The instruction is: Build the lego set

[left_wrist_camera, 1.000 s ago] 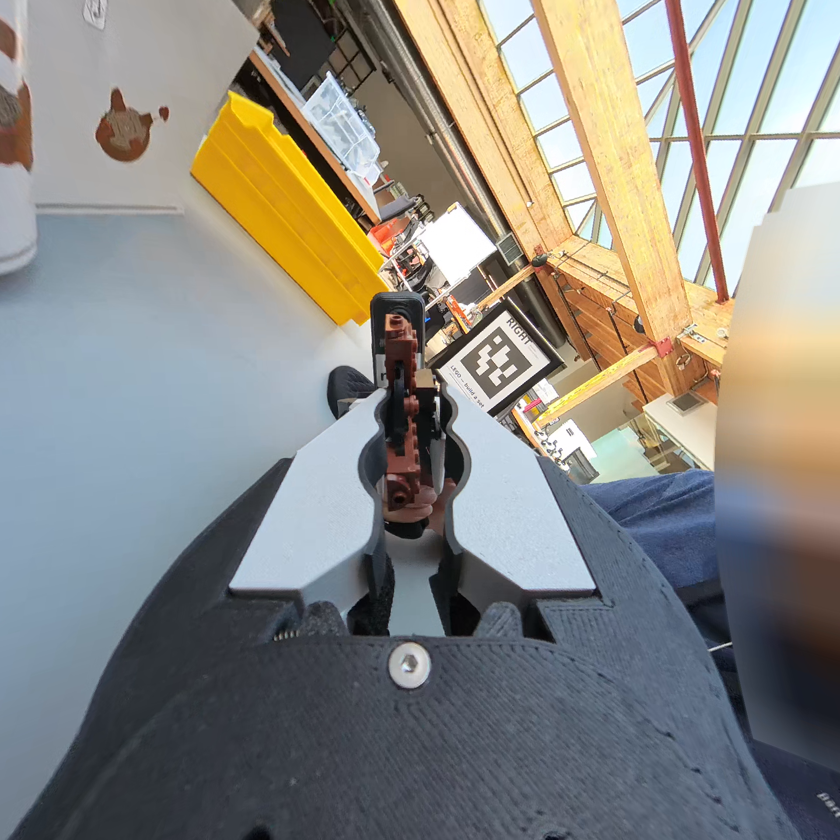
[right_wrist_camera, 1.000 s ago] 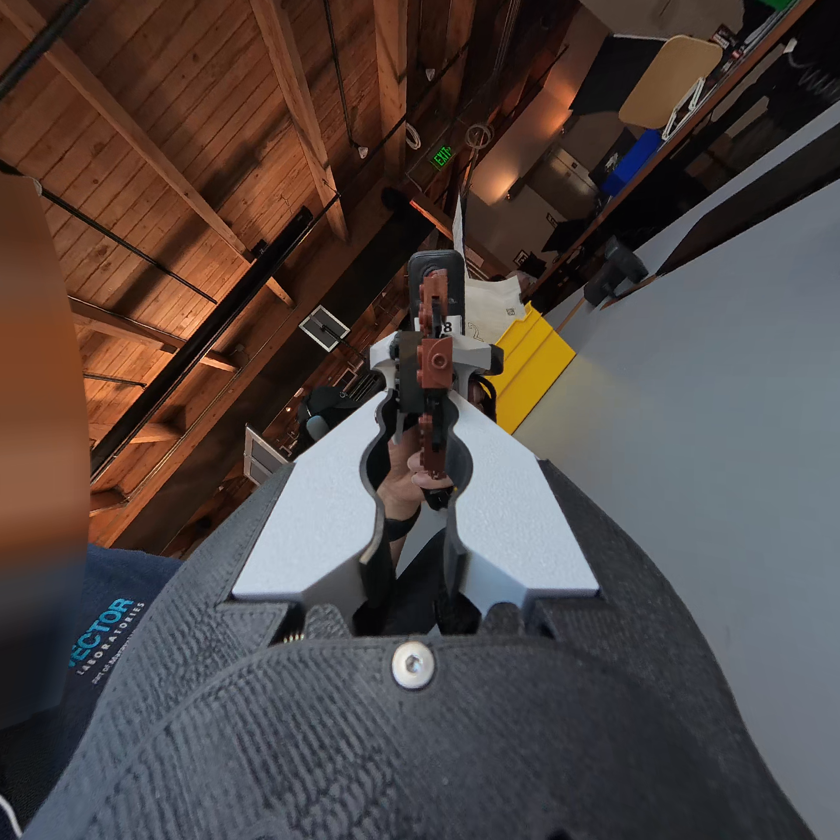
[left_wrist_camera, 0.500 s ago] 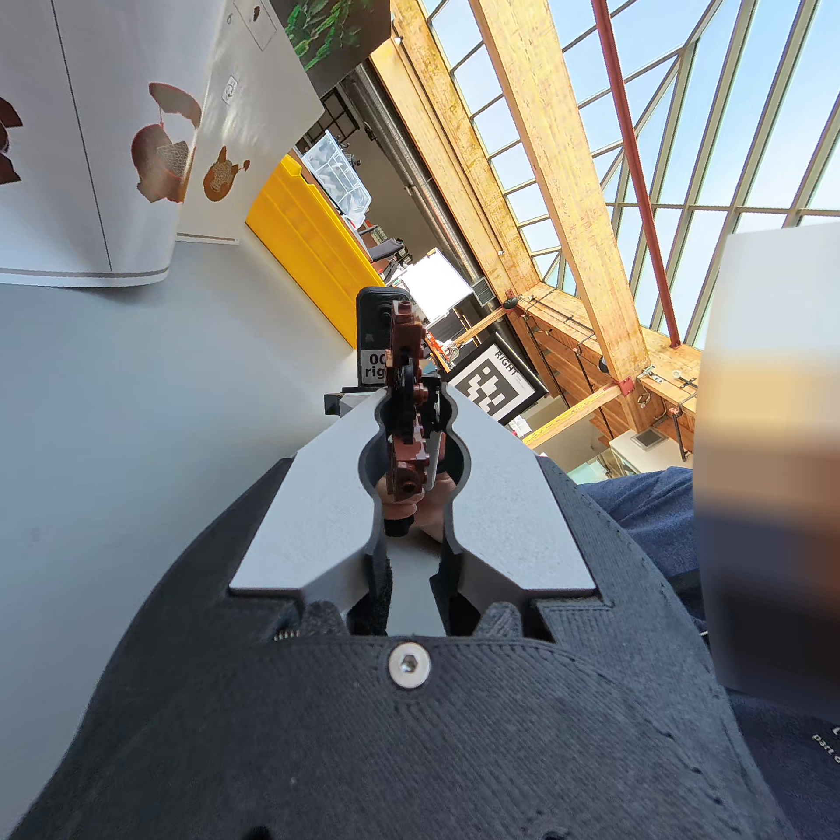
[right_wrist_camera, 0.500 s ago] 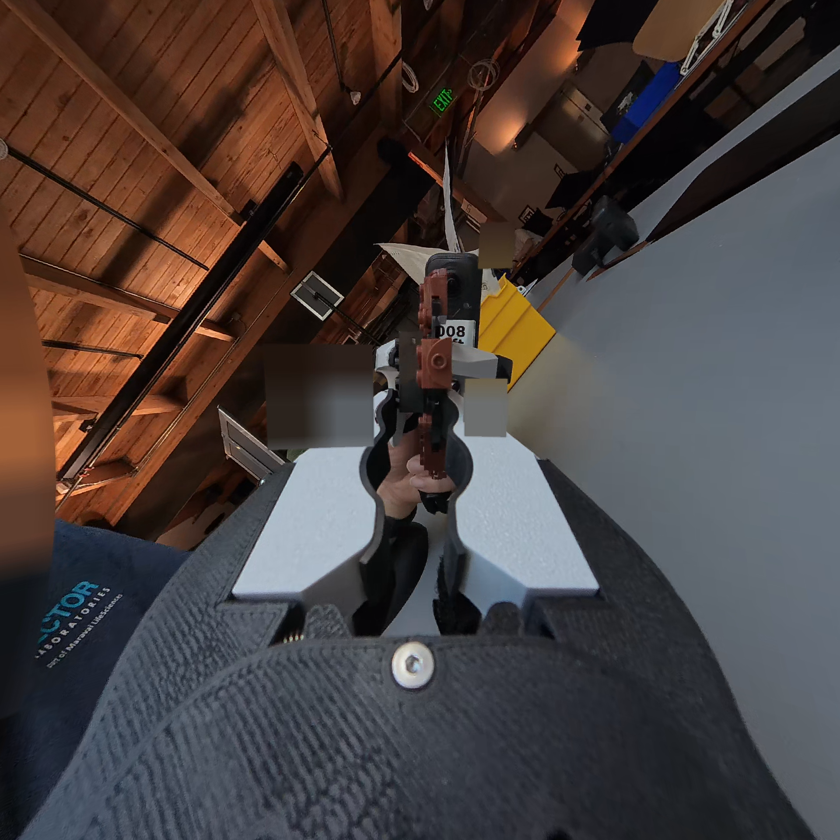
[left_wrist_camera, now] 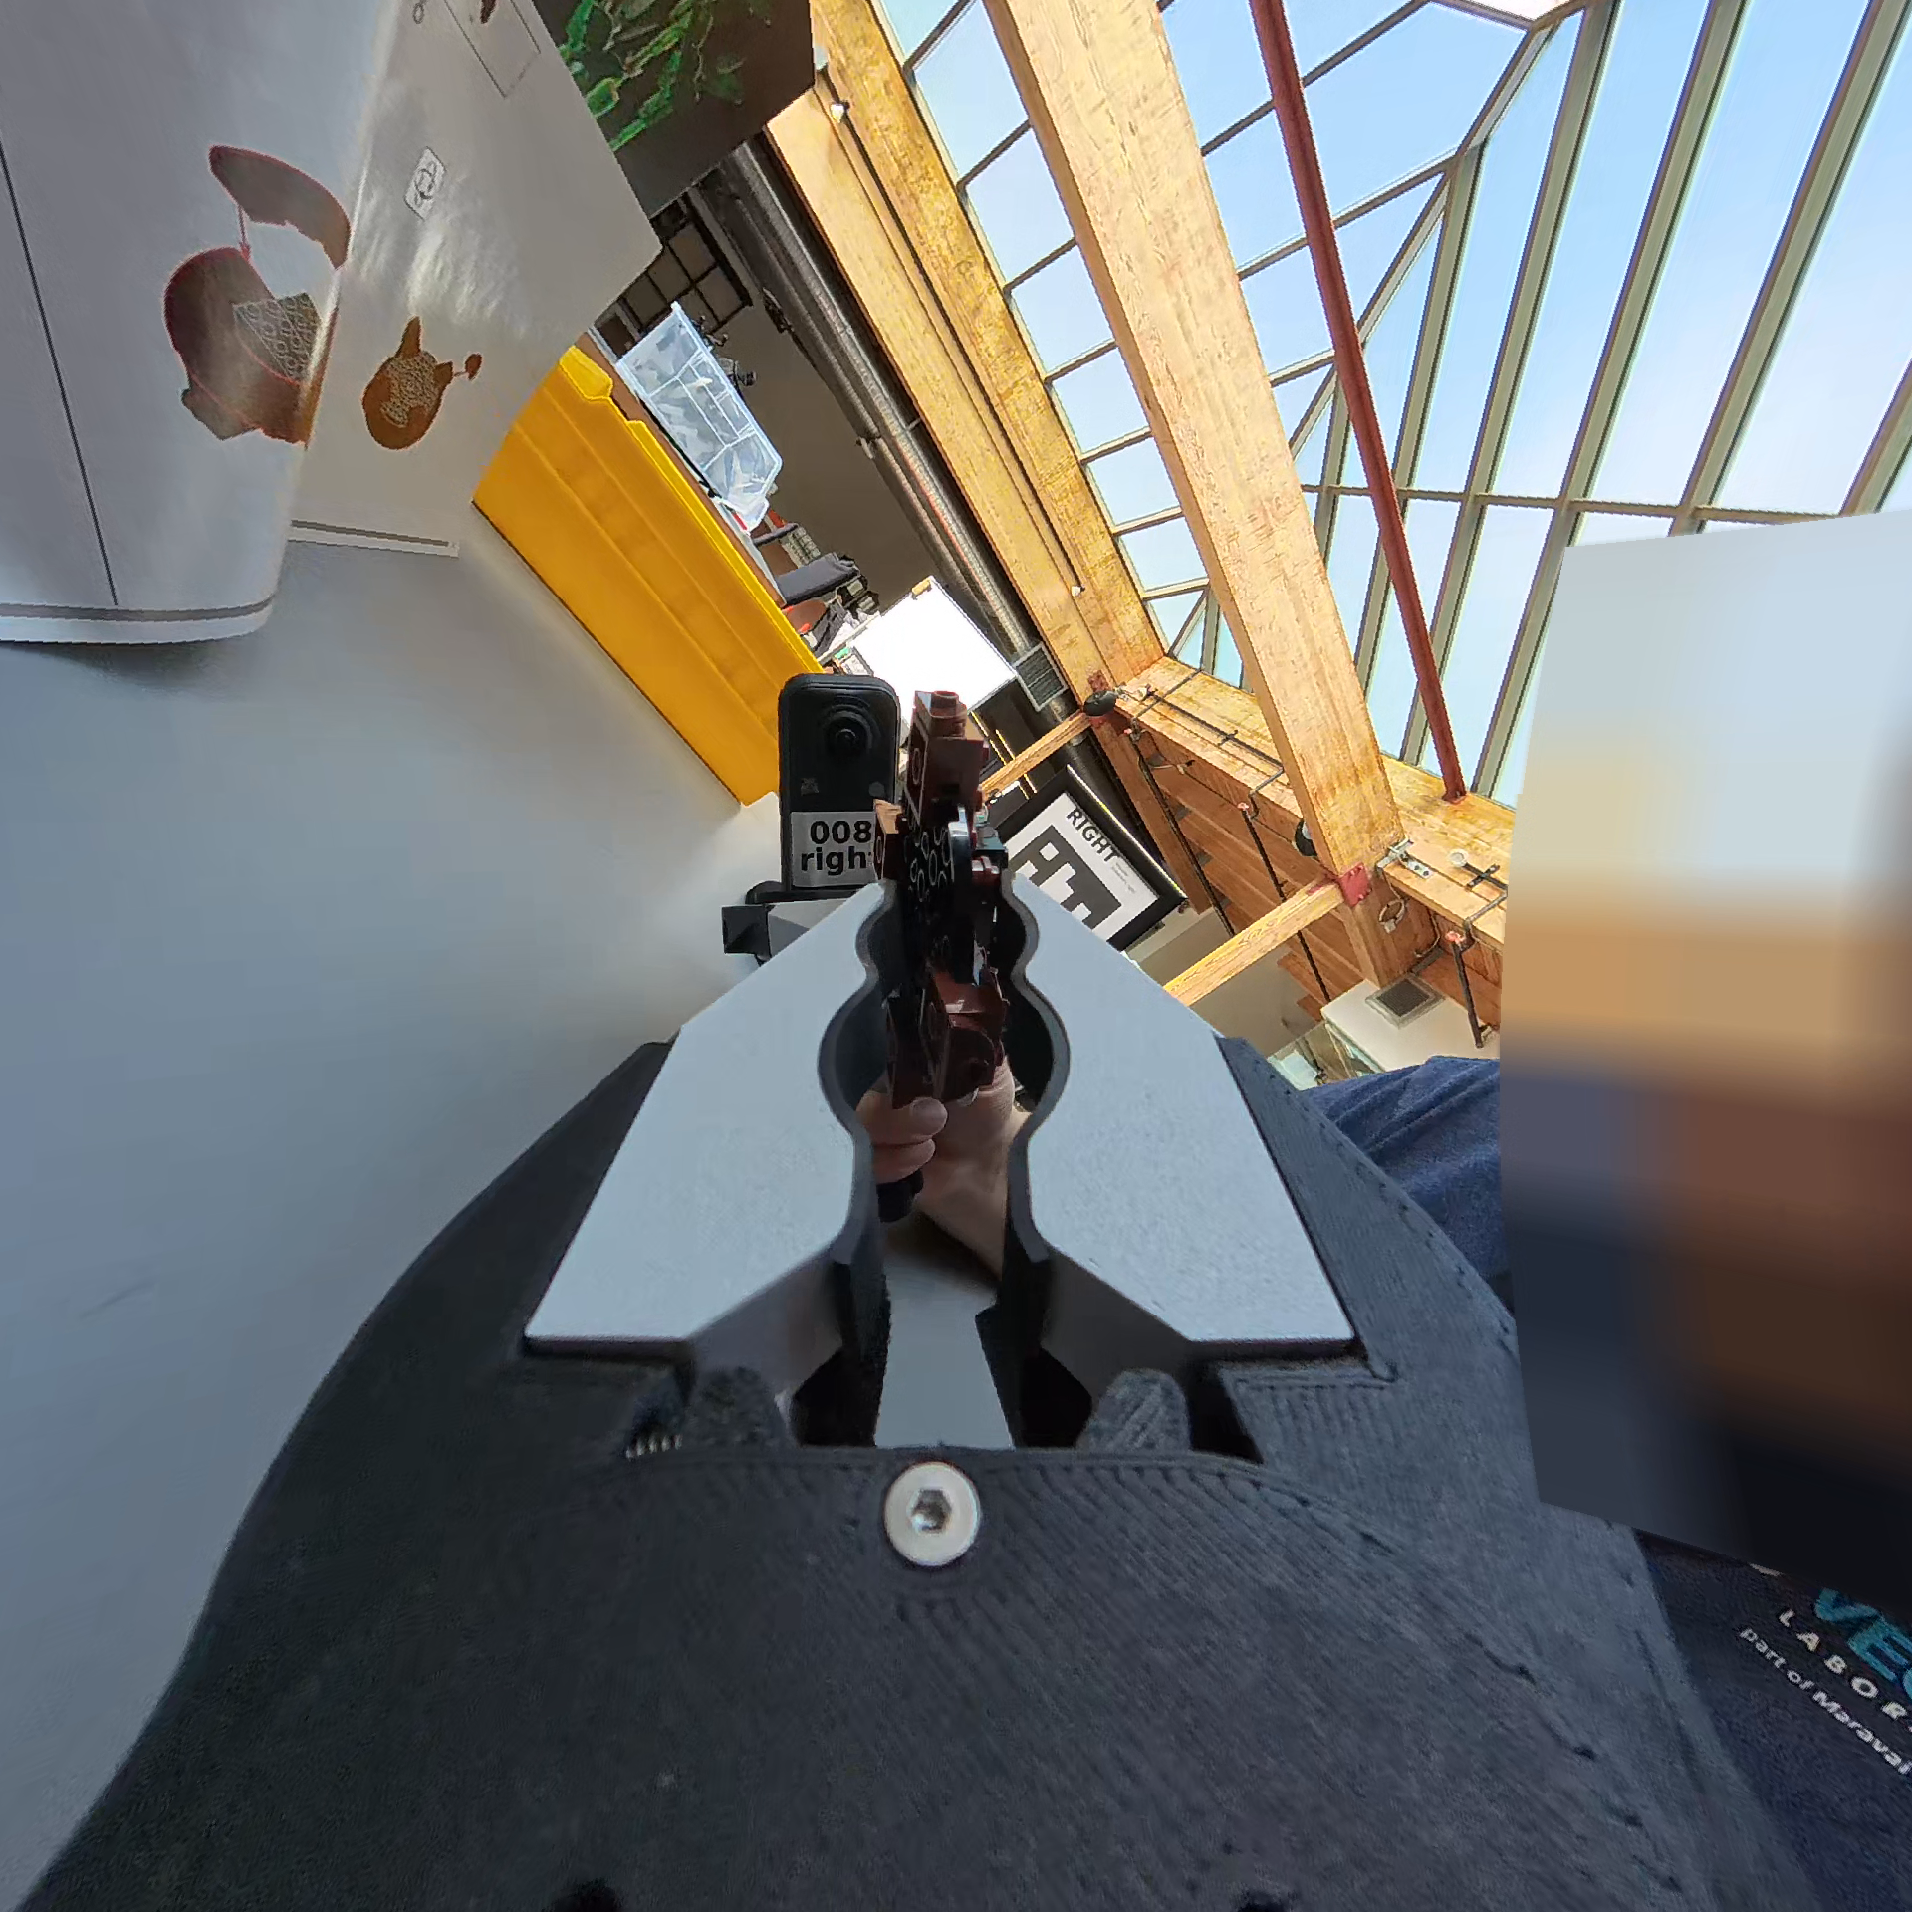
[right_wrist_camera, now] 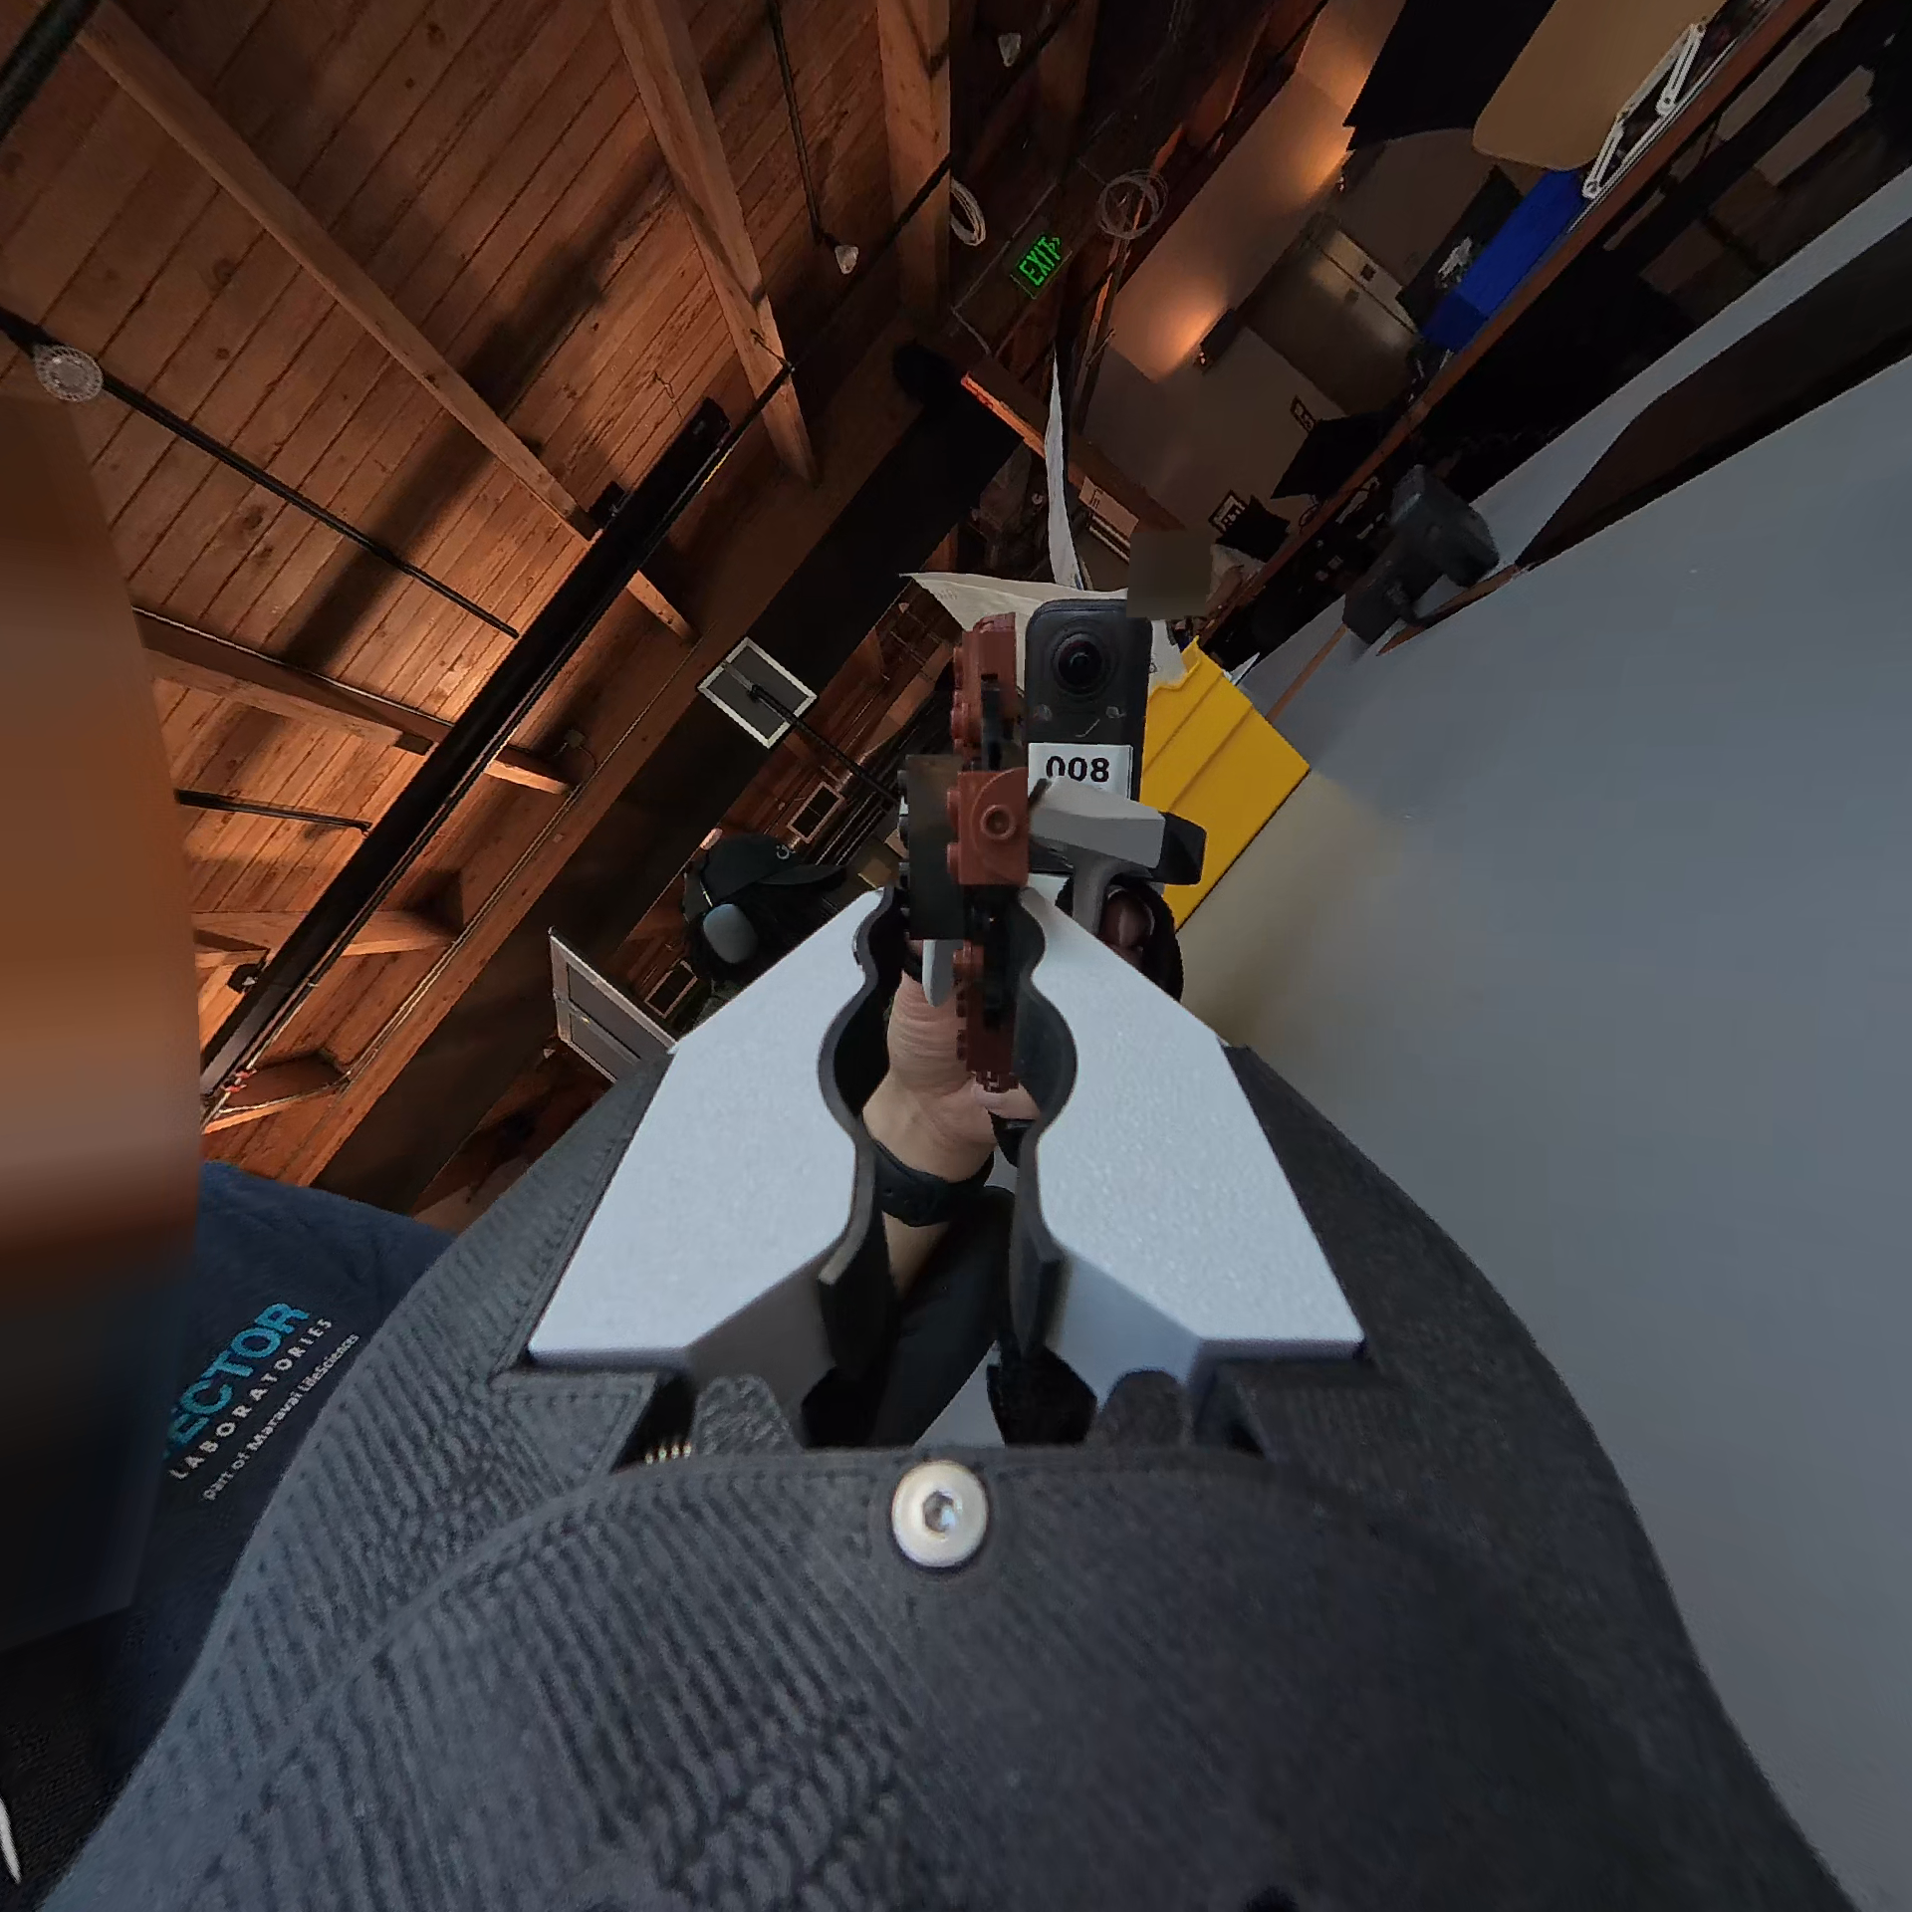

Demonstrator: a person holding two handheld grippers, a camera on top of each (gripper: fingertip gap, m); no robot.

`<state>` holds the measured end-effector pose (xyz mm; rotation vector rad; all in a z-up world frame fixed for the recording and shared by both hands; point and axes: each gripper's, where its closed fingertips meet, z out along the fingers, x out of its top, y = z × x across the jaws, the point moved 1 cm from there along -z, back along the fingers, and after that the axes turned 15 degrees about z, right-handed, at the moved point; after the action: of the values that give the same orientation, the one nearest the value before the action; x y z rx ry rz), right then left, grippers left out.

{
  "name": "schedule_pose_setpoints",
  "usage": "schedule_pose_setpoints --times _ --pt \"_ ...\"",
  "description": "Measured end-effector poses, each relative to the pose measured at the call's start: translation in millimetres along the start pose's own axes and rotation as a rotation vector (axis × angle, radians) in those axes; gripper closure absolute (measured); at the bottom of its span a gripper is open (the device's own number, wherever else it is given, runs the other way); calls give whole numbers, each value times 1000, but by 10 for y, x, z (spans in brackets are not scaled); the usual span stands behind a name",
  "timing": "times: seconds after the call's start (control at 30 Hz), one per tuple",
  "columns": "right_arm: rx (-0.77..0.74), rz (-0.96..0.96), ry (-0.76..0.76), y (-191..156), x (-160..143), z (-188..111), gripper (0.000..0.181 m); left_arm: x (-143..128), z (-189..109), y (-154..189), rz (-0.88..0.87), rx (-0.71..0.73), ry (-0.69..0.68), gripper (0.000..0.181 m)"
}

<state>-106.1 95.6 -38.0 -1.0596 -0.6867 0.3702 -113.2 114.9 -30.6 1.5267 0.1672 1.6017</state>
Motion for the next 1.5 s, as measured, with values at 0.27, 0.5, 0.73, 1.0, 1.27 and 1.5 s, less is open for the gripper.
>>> schedule_pose_setpoints --times 0.27,0.5,0.73,1.0,1.27,1.5 --pt "2 -10 8 -29 35 -22 165 28 15 7 33 33 2 156" --pt "-31 -103 -26 -33 -27 10 165 59 44 97 83 7 13 156" --pt "-16 -173 -46 -102 -90 47 164 10 97 187 200 0 -35 165" --pt "-24 -159 -42 -63 -80 37 165 -6 93 145 212 47 -60 166" --pt "-17 -160 -38 -76 -73 38 164 0 101 154 217 59 -63 166" --pt "-58 -171 -44 -30 -71 35 164 -5 122 137 130 -2 -8 157"
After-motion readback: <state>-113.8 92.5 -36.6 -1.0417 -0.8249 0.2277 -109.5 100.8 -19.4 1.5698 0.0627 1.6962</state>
